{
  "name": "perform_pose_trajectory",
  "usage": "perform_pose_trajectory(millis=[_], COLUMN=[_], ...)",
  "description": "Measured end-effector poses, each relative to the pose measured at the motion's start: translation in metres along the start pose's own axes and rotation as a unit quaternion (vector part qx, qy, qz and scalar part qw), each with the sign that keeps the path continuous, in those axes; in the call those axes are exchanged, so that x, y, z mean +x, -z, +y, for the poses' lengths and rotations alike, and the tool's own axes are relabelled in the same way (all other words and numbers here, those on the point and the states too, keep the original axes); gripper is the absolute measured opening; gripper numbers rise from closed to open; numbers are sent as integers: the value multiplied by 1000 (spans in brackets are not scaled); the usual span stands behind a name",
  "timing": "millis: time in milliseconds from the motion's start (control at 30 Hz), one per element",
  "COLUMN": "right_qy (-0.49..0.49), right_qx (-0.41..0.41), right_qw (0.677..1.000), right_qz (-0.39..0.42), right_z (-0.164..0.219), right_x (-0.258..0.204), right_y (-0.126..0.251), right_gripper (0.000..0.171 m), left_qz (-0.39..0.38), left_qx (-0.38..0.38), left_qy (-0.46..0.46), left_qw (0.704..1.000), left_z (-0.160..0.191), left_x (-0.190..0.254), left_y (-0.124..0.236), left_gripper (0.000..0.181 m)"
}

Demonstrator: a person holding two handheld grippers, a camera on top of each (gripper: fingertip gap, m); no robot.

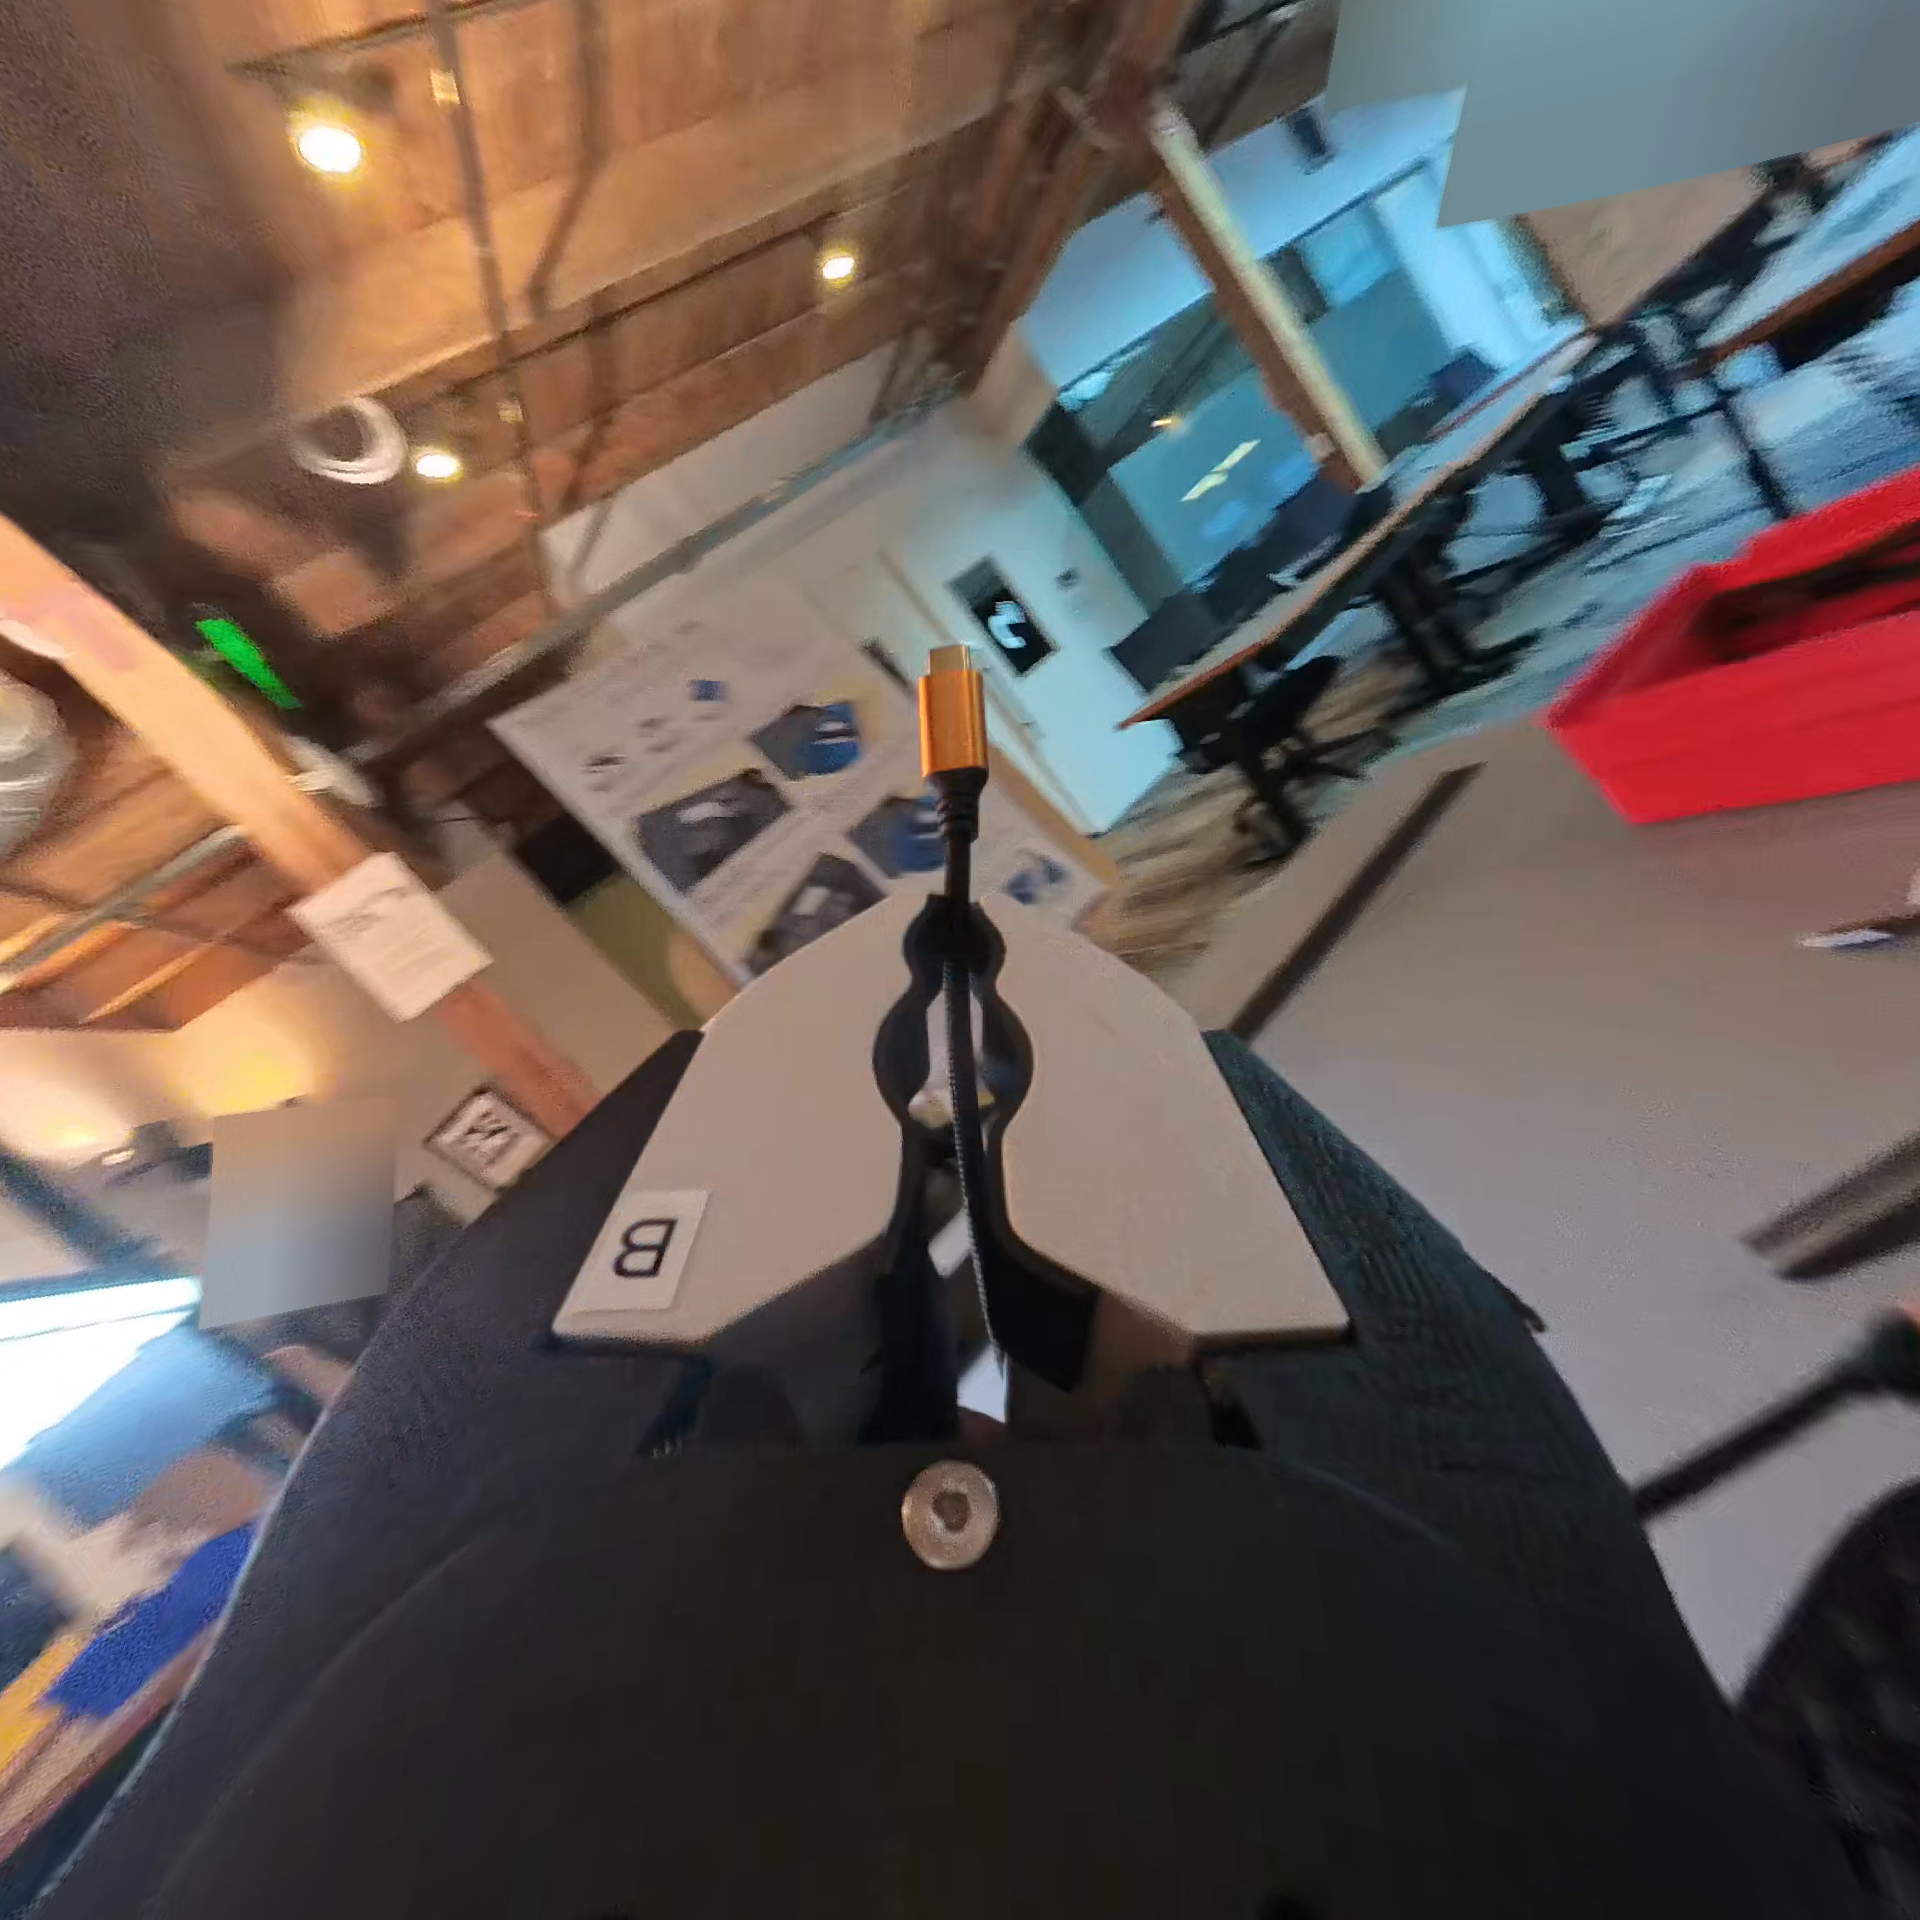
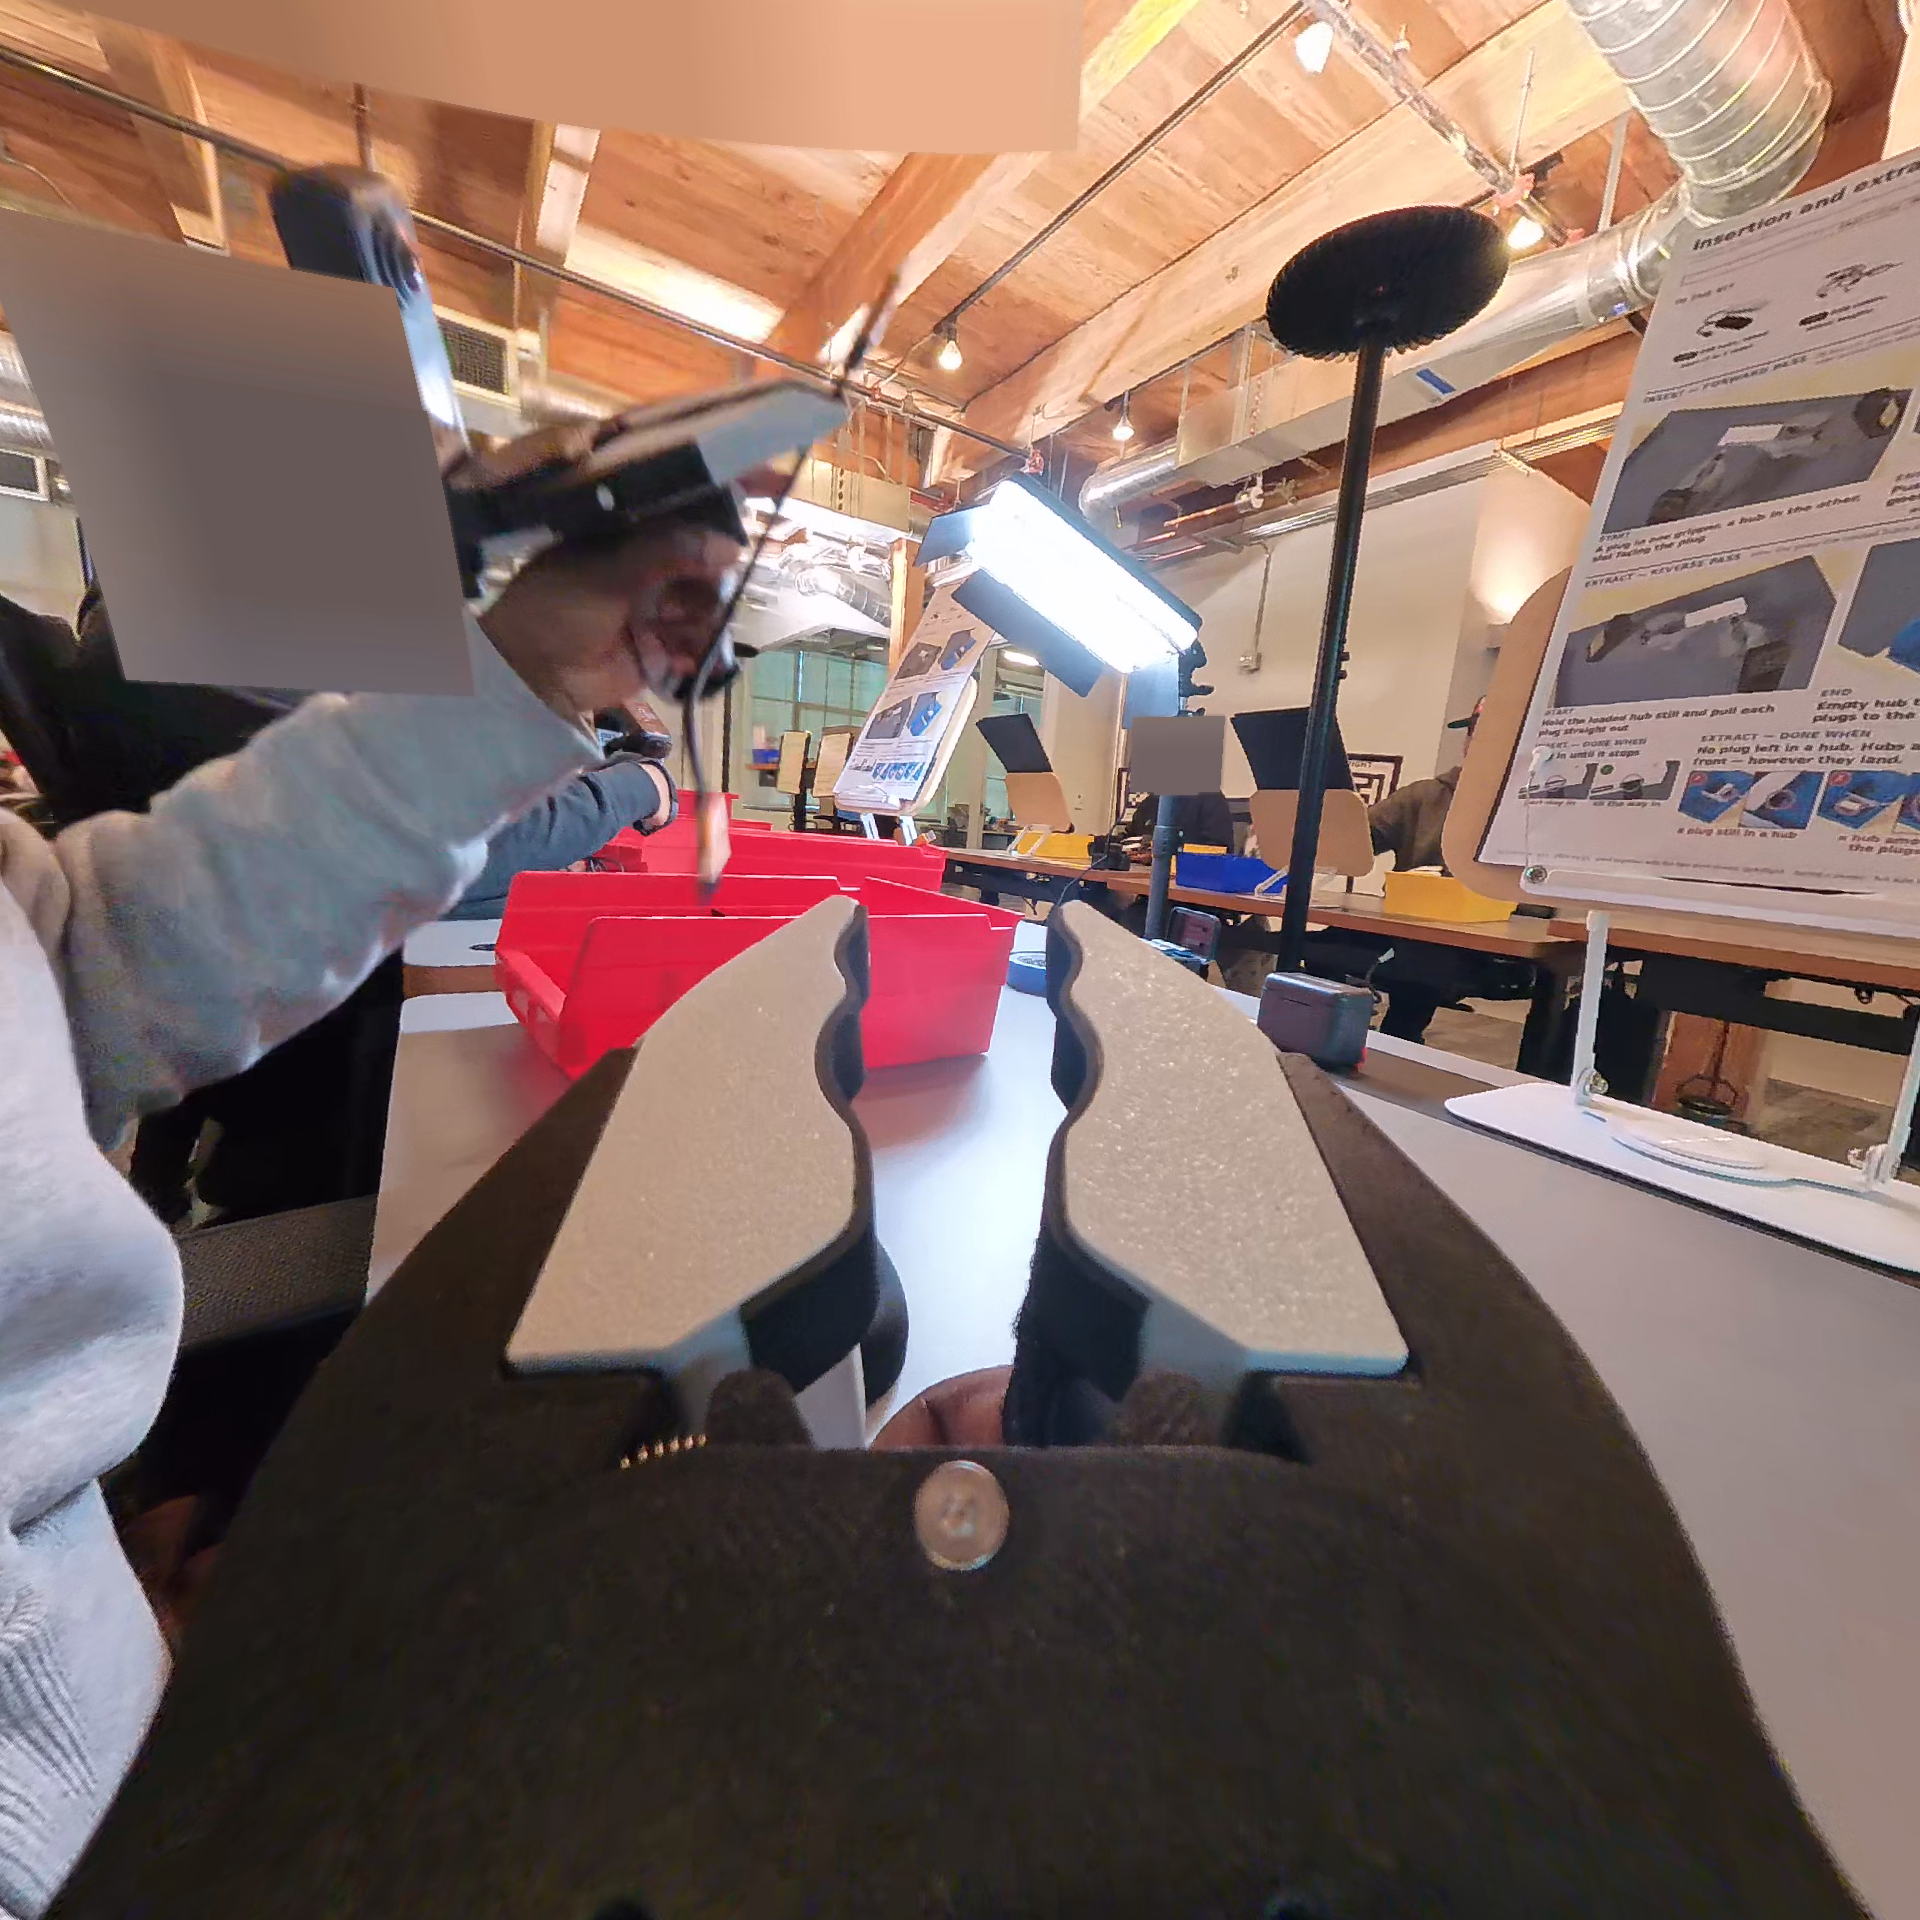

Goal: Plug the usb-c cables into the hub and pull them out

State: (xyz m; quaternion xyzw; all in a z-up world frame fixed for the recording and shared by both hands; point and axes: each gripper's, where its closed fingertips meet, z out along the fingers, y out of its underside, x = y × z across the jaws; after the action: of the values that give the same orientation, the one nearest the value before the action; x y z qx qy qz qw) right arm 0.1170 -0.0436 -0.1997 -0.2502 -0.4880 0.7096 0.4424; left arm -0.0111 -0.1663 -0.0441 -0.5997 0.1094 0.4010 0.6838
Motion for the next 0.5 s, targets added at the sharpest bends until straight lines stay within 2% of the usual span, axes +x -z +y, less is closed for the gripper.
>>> perform_pose_trajectory(millis=[200,367,500], right_qy=[-22,-64,-14], right_qx=[-27,-91,-117], right_qw=[999,991,988], right_qz=[-28,-80,-97], right_z=[2,2,-3], right_x=[-6,-15,-17], right_y=[-2,-7,-14], right_gripper=[31,32,32], left_qz=[153,282,353], left_qx=[-27,-25,-39], left_qy=[-34,-53,-55], left_qw=[987,958,933], left_z=[47,57,62], left_x=[104,151,175], left_y=[-19,-7,3], left_gripper=[5,5,5])
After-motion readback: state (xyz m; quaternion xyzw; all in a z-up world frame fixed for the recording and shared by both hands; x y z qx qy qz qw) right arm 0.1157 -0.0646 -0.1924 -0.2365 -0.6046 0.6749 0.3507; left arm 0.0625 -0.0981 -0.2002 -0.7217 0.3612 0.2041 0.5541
